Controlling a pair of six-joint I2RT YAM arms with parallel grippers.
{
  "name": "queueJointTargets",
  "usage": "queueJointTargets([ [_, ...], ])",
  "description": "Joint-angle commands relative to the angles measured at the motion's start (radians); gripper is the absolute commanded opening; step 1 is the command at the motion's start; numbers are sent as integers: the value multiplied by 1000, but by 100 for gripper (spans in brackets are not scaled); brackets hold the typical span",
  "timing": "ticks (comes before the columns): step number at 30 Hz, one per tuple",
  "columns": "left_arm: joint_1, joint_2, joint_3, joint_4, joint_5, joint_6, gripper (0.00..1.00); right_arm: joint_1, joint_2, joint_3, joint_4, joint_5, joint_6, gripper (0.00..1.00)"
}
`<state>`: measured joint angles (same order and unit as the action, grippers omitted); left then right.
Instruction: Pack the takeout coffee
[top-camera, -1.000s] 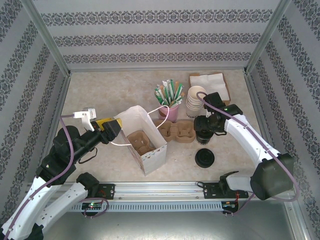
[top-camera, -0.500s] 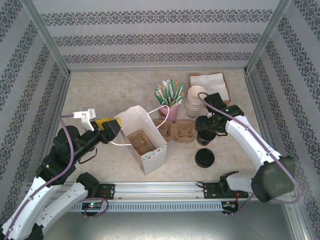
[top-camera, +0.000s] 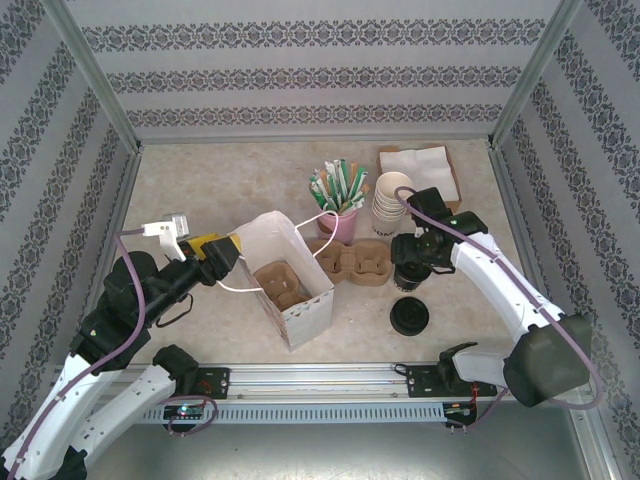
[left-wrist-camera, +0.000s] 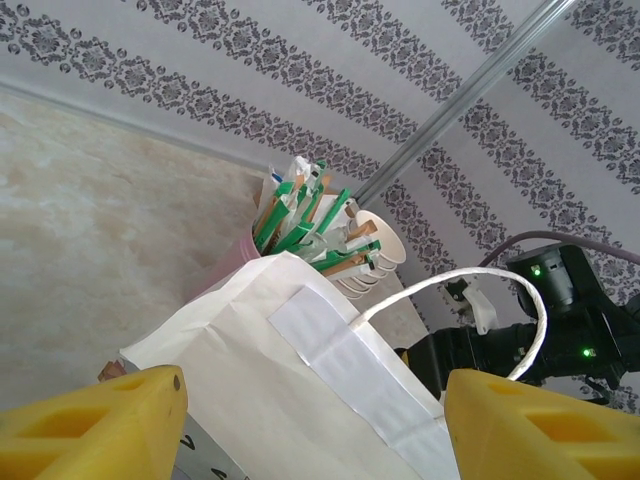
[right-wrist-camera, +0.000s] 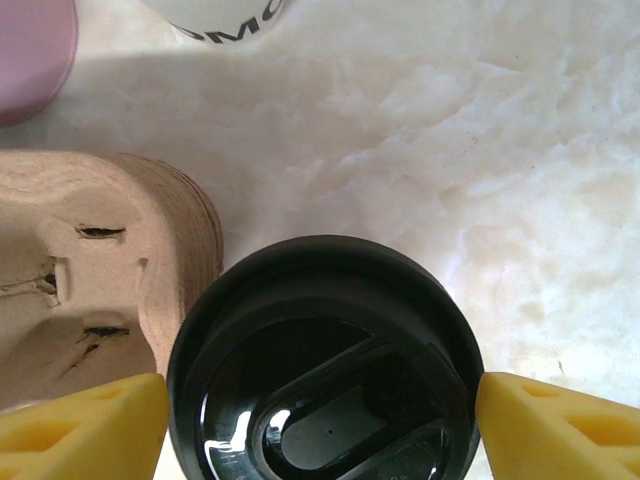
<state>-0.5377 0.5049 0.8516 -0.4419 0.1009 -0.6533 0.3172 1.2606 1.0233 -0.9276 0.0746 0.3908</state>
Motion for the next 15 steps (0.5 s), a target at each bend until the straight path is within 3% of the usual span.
queueJointTargets([
  [1, -10, 0, 29, -16, -18, 25, 70, 10, 8, -28, -20, 29, 17, 80],
  [15, -10, 1, 63, -47, -56, 54, 70, 12, 16, -67, 0, 16, 34, 72],
])
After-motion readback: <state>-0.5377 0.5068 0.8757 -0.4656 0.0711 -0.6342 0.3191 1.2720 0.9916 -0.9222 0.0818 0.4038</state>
